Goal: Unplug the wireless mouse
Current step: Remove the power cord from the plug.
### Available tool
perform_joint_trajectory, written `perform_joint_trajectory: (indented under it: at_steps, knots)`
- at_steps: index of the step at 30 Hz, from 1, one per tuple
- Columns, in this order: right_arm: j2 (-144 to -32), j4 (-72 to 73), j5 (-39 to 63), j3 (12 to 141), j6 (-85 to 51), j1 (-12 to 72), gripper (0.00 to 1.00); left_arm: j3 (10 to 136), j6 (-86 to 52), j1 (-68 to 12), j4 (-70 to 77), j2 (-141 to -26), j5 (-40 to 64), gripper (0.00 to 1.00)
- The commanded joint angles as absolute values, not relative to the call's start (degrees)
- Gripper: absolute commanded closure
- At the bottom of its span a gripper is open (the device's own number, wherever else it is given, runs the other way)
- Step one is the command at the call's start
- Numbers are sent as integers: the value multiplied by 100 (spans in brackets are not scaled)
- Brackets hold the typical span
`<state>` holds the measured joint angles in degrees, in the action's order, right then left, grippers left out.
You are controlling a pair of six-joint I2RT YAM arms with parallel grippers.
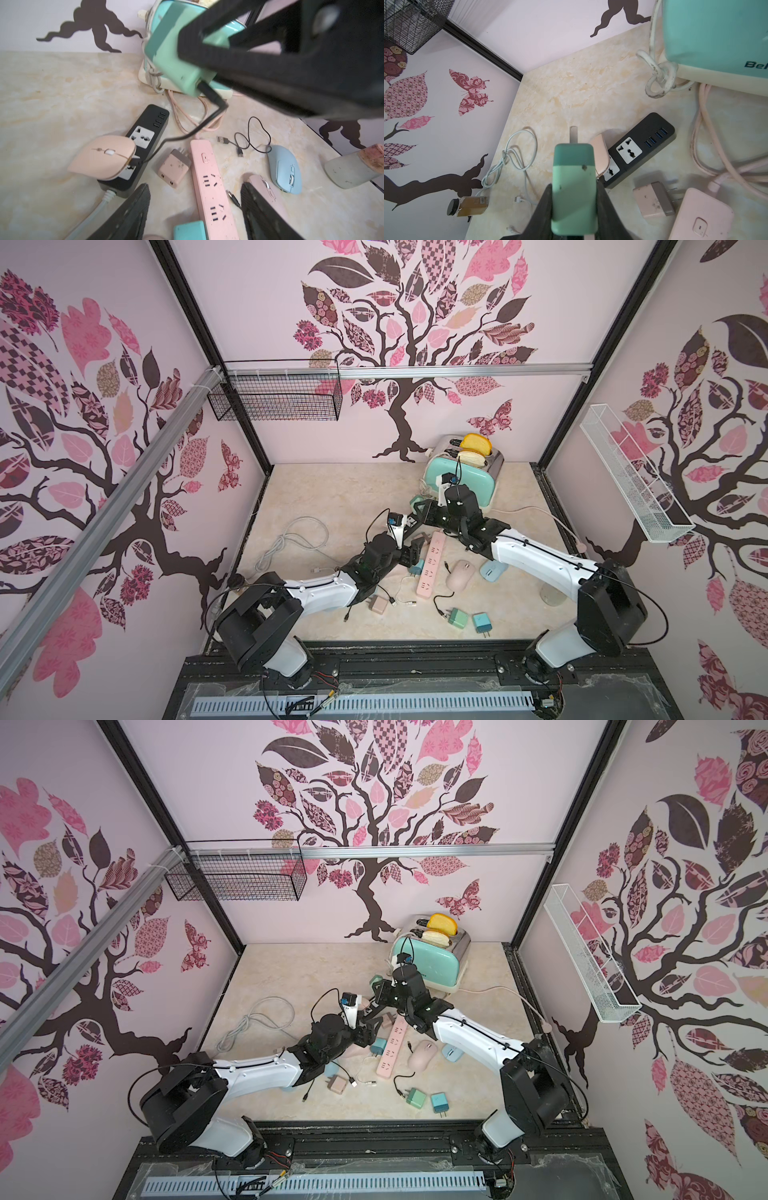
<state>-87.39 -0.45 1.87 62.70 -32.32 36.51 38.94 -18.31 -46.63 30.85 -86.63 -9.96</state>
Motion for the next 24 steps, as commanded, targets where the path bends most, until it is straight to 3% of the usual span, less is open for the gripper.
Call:
perform_joint_trajectory:
  at_steps: [1,7,10,13,15,17,18,24]
  knots:
    - [-8613,71,371,6242,-3299,3658,100,4033,-1358,-4703,3138,-8738,-1464,28]
    - [-8639,182,684,6161,-3572,3661,100,4125,-1185,-4710,3259,-8946,-1455,28]
    - [-8701,304,833,6093,-3756,3665,100,4164,-1151,-4711,3355,-9056,-1342,33]
    - [-8725,398,922,6006,-3842,3665,100,4162,-1112,-4711,3381,-9051,-1323,44]
    - [-8738,443,939,5956,-3843,3666,100,4153,-1115,-4711,3393,-9019,-1276,62]
    - [-8763,445,911,5922,-3841,3665,100,4123,-1151,-4711,3427,-8936,-1194,92]
    - [-8773,441,872,5914,-3820,3666,100,4115,-1189,-4711,3412,-8881,-1175,100]
    - [-8933,-38,279,6119,-3665,3659,100,3732,-1897,-4704,3289,-8493,-1145,100]
